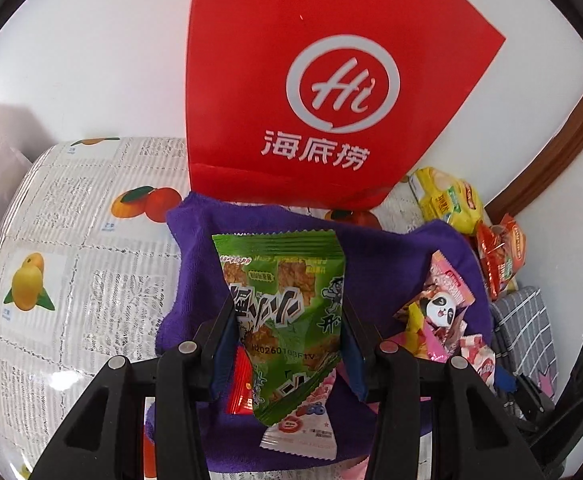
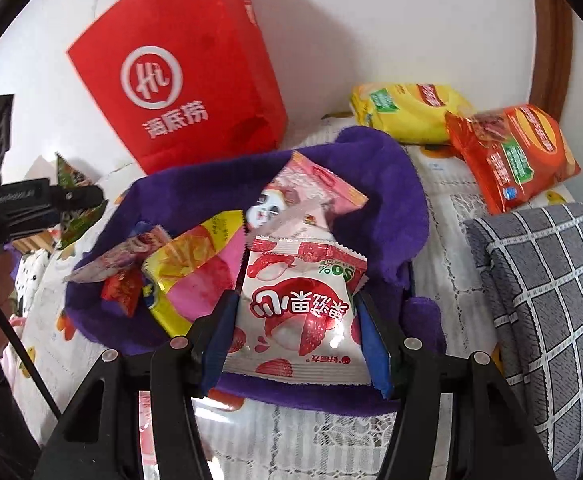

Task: Organize snacks
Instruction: 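Carry both packets over the purple towel and open both tools to release them, then grasp the yellow triangular packet on the sheet with the right tool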

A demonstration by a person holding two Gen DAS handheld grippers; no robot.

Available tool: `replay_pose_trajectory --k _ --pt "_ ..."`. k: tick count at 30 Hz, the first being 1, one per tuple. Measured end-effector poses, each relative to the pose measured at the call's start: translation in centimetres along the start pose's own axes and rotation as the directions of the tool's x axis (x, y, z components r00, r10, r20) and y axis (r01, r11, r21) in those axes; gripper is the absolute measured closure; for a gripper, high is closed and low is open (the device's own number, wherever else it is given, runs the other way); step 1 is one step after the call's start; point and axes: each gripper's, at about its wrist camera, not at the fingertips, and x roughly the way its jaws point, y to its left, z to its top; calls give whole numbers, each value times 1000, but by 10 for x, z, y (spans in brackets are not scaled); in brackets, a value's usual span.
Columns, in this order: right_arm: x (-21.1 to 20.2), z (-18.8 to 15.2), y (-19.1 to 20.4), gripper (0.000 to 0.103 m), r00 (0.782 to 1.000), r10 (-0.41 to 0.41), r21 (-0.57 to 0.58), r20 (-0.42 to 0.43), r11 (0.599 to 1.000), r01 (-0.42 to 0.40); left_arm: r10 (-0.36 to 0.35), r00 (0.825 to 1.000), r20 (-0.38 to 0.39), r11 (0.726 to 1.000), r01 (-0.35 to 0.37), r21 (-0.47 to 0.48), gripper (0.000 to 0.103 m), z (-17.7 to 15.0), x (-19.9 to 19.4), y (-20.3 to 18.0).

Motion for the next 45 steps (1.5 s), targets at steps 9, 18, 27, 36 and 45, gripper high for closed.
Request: replay_pose_trajectory --k 9,18,27,36,45 --pt "-8 2 -1 33 999 2 16 50 1000 -3 9 999 -33 1000 -9 -17 59 -1 12 0" --pt "-25 4 -1 30 989 65 32 135 997 -70 8 998 -55 999 -11 -41 59 -1 17 2" --pt "-23 6 -9 30 989 72 78 130 994 -82 -7 996 -92 999 3 -34 59 -5 25 -4" --pt "-27 5 -3 30 986 86 56 143 994 -95 -21 993 -115 999 17 -39 54 -7 24 -5" --pt "-31 6 -3 30 985 80 56 156 994 -89 -25 997 -72 999 22 -32 47 -2 4 -5"
